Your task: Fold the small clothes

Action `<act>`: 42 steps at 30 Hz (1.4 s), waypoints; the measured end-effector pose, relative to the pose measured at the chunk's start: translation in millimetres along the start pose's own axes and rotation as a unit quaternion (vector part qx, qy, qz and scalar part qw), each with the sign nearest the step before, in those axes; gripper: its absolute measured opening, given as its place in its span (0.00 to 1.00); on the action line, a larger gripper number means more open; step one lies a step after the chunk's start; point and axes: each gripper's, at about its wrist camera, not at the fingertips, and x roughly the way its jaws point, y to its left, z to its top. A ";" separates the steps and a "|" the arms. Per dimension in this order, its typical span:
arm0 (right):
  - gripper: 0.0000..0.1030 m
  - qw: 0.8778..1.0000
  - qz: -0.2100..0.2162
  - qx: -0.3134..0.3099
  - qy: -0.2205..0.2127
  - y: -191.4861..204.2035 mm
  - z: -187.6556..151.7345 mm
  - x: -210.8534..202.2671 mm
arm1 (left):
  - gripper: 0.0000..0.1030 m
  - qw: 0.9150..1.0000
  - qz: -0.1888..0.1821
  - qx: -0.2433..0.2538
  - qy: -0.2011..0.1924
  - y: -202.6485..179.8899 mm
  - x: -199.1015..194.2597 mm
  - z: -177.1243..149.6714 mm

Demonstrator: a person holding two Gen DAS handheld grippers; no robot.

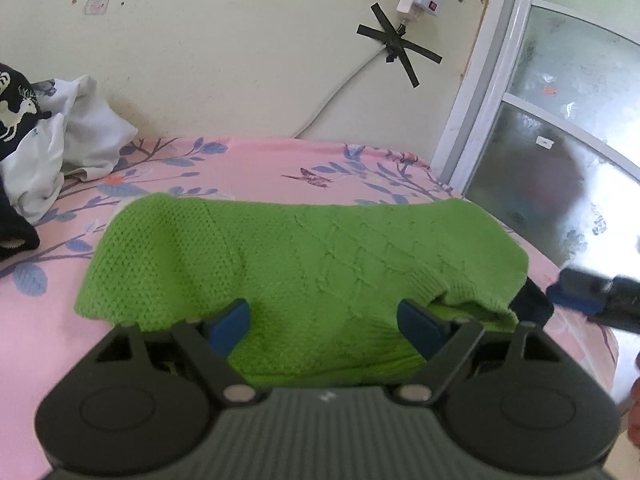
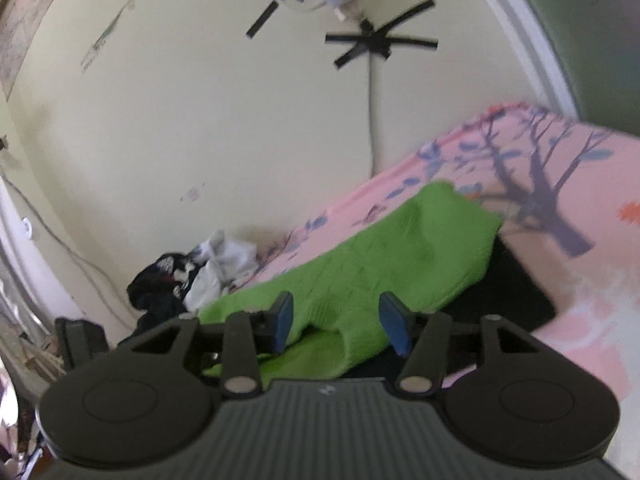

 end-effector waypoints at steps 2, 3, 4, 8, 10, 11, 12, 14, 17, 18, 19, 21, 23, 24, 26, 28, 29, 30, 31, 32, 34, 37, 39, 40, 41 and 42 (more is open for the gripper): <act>0.52 0.999 -0.026 0.009 0.025 -8.2 -6.3 13.4 | 0.81 1.000 0.005 0.006 0.001 -1.9 1.0 -0.2; 0.51 0.998 -0.032 0.025 0.039 -13.3 -9.9 17.9 | 0.81 1.000 0.008 0.009 0.002 -2.8 1.1 -0.4; 0.50 0.998 -0.025 0.038 0.036 -17.0 -11.3 15.6 | 0.81 1.000 0.009 0.010 0.002 -3.4 1.1 -0.6; 0.52 1.000 -0.009 0.017 -0.004 -12.0 -6.0 -8.6 | 0.83 1.000 0.011 0.013 0.003 -4.5 1.8 -0.6; 0.52 1.000 -0.013 0.009 -0.004 -11.9 -2.0 -11.5 | 0.83 1.000 0.013 0.015 0.002 -5.6 1.3 -0.7; 0.52 1.000 -0.015 0.011 0.001 -12.8 -0.1 -11.6 | 0.83 1.000 0.013 0.015 -0.001 -5.8 0.5 -0.9; 0.52 1.000 -0.017 0.013 0.004 -13.3 0.9 -12.4 | 0.83 1.000 0.011 0.013 -0.006 -5.4 -1.3 -1.0; 0.52 1.000 -0.023 0.010 0.009 -12.6 3.0 -14.4 | 0.83 1.000 0.003 0.007 -0.016 -2.8 -6.3 -0.1; 0.52 0.999 -0.042 0.000 -0.003 -11.8 6.9 -20.5 | 0.81 0.999 -0.032 -0.017 -0.017 3.2 -15.2 7.4; 0.53 0.999 -0.050 0.004 -0.012 -13.6 8.9 -23.9 | 0.80 0.998 -0.049 -0.027 -0.017 5.2 -19.1 11.8; 0.54 0.998 -0.058 0.015 -0.022 -17.3 11.1 -27.4 | 0.76 0.997 -0.067 -0.035 -0.017 6.7 -23.0 17.1; 0.55 0.996 -0.071 0.039 -0.037 -25.0 15.6 -33.5 | 0.71 0.994 -0.096 -0.046 -0.017 7.4 -29.2 29.4; 0.55 0.994 -0.080 0.056 -0.044 -30.8 19.8 -37.4 | 0.63 0.993 -0.107 -0.047 -0.009 4.9 -29.7 40.2; 0.55 0.994 -0.081 0.063 -0.046 -32.8 21.2 -39.0 | 0.60 0.993 -0.111 -0.048 -0.002 3.3 -27.5 43.6; 0.56 0.993 -0.081 0.074 -0.049 -34.7 23.8 -40.2 | 0.49 0.990 -0.128 -0.058 0.011 1.6 -19.3 47.3; 0.56 0.992 -0.083 0.077 -0.049 -35.0 25.2 -40.5 | 0.42 0.988 -0.136 -0.064 0.023 -1.9 -9.1 46.6; 0.57 0.992 -0.084 0.075 -0.048 -34.5 25.4 -40.1 | 0.40 0.988 -0.136 -0.064 0.026 -4.4 -4.6 45.3; 0.58 0.993 -0.086 0.073 -0.047 -34.1 25.5 -39.3 | 0.39 0.988 -0.136 -0.063 0.030 -7.2 -0.4 42.8; 0.59 0.993 -0.086 0.071 -0.046 -34.0 25.8 -38.7 | 0.38 0.988 -0.137 -0.061 0.035 -10.2 3.6 40.3; 0.60 0.993 -0.085 0.070 -0.046 -34.2 26.3 -38.3 | 0.38 0.988 -0.136 -0.060 0.038 -11.8 6.0 38.3; 0.60 0.993 -0.084 0.071 -0.045 -36.0 27.1 -36.5 | 0.38 0.989 -0.134 -0.055 0.041 -14.9 8.9 36.2; 0.60 0.993 -0.076 0.077 -0.049 -43.0 27.9 -35.1 | 0.42 0.990 -0.127 -0.050 0.040 -15.3 9.7 36.7; 0.61 0.992 -0.076 0.085 -0.050 -48.2 28.4 -34.4 | 0.43 0.990 -0.122 -0.052 0.043 -14.9 12.6 38.5; 0.61 0.992 -0.074 0.089 -0.050 -51.0 28.9 -34.5 | 0.43 0.991 -0.118 -0.053 0.043 -15.2 13.6 39.3; 0.61 0.992 -0.073 0.091 -0.049 -52.2 29.6 -34.7 | 0.43 0.991 -0.113 -0.054 0.044 -15.6 14.4 39.4; 0.61 0.992 -0.072 0.092 -0.048 -53.2 31.0 -35.0 | 0.43 0.991 -0.110 -0.056 0.045 -15.7 14.2 39.6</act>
